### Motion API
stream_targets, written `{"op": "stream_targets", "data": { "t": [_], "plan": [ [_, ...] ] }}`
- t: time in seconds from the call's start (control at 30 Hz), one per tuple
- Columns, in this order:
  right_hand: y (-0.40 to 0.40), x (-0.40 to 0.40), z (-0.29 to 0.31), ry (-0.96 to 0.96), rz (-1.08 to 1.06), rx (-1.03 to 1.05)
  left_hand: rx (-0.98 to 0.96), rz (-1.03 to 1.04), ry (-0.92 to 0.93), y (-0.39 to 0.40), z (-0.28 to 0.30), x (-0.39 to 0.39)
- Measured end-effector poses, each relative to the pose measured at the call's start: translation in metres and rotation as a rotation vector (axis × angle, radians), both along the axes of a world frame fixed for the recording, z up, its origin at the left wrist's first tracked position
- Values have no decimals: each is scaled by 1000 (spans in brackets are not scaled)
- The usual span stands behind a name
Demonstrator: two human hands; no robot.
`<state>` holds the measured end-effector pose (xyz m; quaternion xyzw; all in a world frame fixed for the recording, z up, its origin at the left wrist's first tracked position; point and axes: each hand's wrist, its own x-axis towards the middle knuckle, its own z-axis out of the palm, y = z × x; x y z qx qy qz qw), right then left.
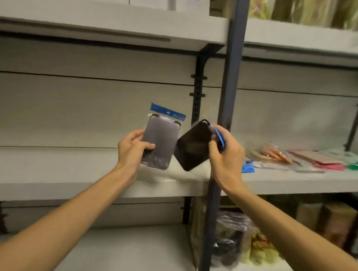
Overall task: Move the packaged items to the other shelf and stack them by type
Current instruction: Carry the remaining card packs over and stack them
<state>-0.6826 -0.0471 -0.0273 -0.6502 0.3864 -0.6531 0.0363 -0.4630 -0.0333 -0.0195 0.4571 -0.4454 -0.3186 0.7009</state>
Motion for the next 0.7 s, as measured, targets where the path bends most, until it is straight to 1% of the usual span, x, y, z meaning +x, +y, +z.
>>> {"op": "stream_targets", "data": {
  "t": [0.1,0.23,0.27,0.37,0.43,0.53,0.6,0.63,0.7],
  "plan": [
    [0,-63,-4,24,-74,-33,-46,-36,27,0,-1,-69],
    [-8,-136,2,-20,-166,-17,-163,-100,-120,2,-9,-141],
    [-11,-151,1,-28,-200,-7,-164,-133,-154,0,-11,-156],
    [-17,-186,-6,-25,-281,59,-78,-211,-231,-11,-19,-189],
    [-21,-204,-12,-7,-290,118,-5,-238,-267,-24,-25,-205],
    [-28,-222,-16,19,-294,172,59,-223,-272,-43,-42,-227],
    [-37,-230,-18,3,-308,194,114,-195,-281,-57,-55,-242],
    [-45,-234,-18,-29,-313,210,159,-198,-246,-65,-61,-250],
    [-62,-240,-19,-124,-302,257,257,-208,-111,-83,-67,-264]
  ]
}}
